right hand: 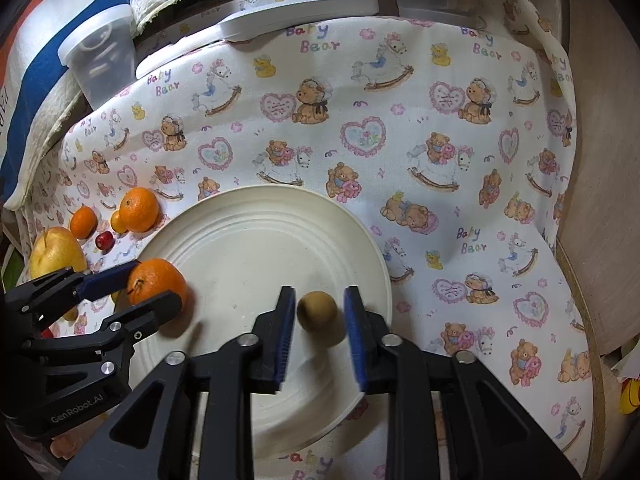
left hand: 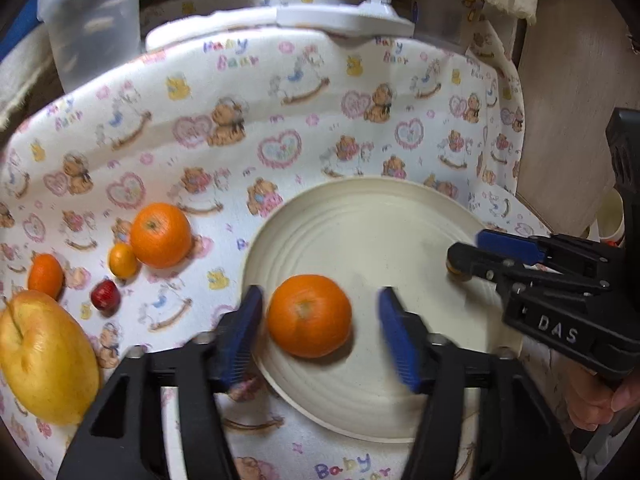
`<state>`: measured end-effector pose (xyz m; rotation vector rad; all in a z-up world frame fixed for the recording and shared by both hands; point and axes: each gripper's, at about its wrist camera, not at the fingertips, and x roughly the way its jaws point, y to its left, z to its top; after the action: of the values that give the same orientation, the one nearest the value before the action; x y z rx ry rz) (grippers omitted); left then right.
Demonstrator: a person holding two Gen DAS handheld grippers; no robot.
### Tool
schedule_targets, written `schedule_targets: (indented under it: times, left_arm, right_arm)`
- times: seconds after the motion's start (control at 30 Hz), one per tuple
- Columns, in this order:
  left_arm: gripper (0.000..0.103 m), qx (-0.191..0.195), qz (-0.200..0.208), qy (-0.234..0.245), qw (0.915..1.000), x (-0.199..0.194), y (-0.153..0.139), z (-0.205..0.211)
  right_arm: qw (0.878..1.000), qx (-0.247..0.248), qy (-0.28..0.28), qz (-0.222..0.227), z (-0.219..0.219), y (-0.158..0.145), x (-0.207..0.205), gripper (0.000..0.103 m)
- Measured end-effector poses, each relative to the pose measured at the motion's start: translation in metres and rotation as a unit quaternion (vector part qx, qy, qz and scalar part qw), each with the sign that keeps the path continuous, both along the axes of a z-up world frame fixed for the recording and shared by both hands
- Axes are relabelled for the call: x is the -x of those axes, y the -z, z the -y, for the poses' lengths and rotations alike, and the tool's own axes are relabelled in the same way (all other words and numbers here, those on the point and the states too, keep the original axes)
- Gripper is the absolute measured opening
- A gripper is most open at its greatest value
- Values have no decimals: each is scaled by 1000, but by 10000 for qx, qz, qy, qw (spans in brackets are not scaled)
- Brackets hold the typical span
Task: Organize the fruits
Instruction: 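Carry both fruits over the plate and open both tools to release them, then withdraw both open tools from the plate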
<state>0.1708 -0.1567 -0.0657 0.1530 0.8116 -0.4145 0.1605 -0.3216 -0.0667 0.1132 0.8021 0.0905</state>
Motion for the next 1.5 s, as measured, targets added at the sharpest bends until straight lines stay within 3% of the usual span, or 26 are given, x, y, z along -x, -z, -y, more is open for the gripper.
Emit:
schedule_targets:
  times: [0.07, 0.27, 0.6, 0.8, 0.9, 1.03, 1.2, 1.3, 1.5]
  left_arm:
    - [70, -15, 99, -13, 9999, 2, -3, -1]
    - [70, 126, 177, -63, 9997, 5, -15, -7]
    - [70, 573, 756, -125, 9954, 29, -78, -39]
    - [78, 907, 1159, -383, 9884, 53, -117, -80]
    - [85, 875, 1365, -428, 9858, 67, -127, -101]
    - [97, 731, 1646, -711, 9811, 81, -130, -129]
    - [99, 519, 1756, -873, 9792, 97, -120, -157]
    - [102, 382, 1585, -953, 9820, 101, -108, -168]
    - [102, 400, 1285, -1106, 9847, 107, -82, -191]
  right_arm:
    - [9999, 2, 56, 155, 0, -4, 4, 54]
    - [9987, -9, 99, 491, 0, -19, 14, 54]
    - [9934, 13, 104, 1138, -8, -51, 40, 54]
    - [9883, 1, -162, 1514, -27, -69, 62, 55]
    - [9851, 68, -133, 1714, -37, -75, 73, 55]
    - [9836, 33, -211, 1789, -49, -84, 80, 57]
    - [9832, 2, -154, 1821, -66, -95, 86, 58]
    - [9849, -227, -209, 1702, -73, -97, 85, 63]
    - [9850, 19, -317, 1699, -101, -95, 85, 63]
